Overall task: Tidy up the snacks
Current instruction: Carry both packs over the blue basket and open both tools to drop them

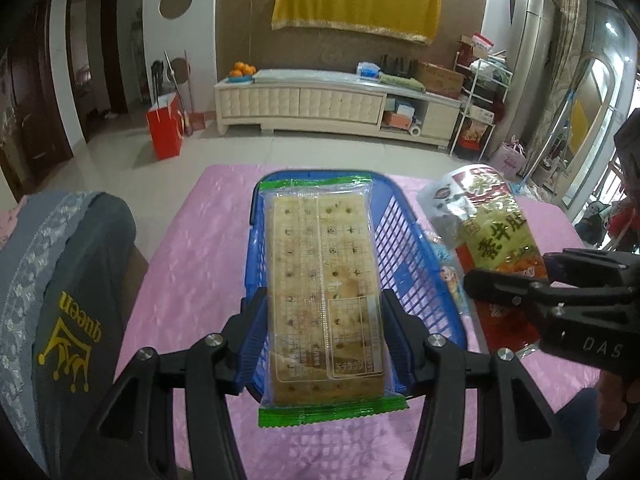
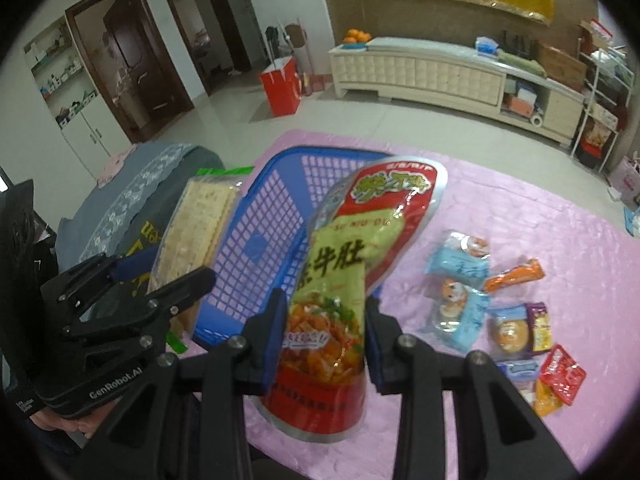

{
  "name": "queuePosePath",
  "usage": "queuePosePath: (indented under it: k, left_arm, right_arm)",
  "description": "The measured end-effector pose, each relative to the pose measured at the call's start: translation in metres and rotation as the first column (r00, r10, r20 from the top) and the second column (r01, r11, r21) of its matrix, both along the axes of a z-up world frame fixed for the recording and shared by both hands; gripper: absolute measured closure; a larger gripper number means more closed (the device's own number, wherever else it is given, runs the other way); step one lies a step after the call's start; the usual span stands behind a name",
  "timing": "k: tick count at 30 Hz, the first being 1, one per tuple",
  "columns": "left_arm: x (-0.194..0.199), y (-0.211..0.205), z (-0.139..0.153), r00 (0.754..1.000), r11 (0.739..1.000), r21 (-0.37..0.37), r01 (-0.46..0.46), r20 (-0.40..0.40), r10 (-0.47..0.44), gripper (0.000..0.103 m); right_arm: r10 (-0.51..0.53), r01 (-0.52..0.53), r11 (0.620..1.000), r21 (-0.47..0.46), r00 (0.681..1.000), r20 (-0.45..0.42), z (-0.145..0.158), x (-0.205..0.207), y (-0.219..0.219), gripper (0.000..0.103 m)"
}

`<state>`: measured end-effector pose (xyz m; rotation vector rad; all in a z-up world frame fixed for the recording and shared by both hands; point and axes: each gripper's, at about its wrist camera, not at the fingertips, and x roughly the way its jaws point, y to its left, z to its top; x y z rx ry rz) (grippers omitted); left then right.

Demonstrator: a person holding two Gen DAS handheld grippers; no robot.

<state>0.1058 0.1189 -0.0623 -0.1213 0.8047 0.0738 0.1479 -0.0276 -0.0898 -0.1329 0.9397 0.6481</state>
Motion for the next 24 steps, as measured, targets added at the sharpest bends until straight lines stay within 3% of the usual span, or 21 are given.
queuePosePath:
  k: [12,17,20,24]
  left_arm:
    - [0.013,0.015,-0.024,0.998,0.999,-0.049,0.001,-0.058,-0.004,0.051]
    - [0.011,0.016,-0.029,0.996,0.999,-0.039,-0.030,-0.084,0.026,0.045]
    - [0.007,0.015,-0.030,0.995,0.998,-0.035,-0.043,-0.088,0.039,0.040]
    - [-0.002,0.013,-0.024,0.996,0.998,-0.043,-0.051,-0.074,0.048,0.037]
  right_arm:
    - [0.068,-0.071,0.995,-0.076,0.997,-0.046,-0.019,0.010,0.038,0.060]
    - [0.070,-0.069,0.988,-0.139,0.998,0.003,-0.023,0.003,0.041,0.042]
    - [0.068,-0.070,0.986,-0.150,0.998,-0.019,-0.023,0.002,0.036,0.030]
    - [0.037,-0.035,0.987,-0.159,0.999,0.006,-0.016,0.001,0.025,0.025]
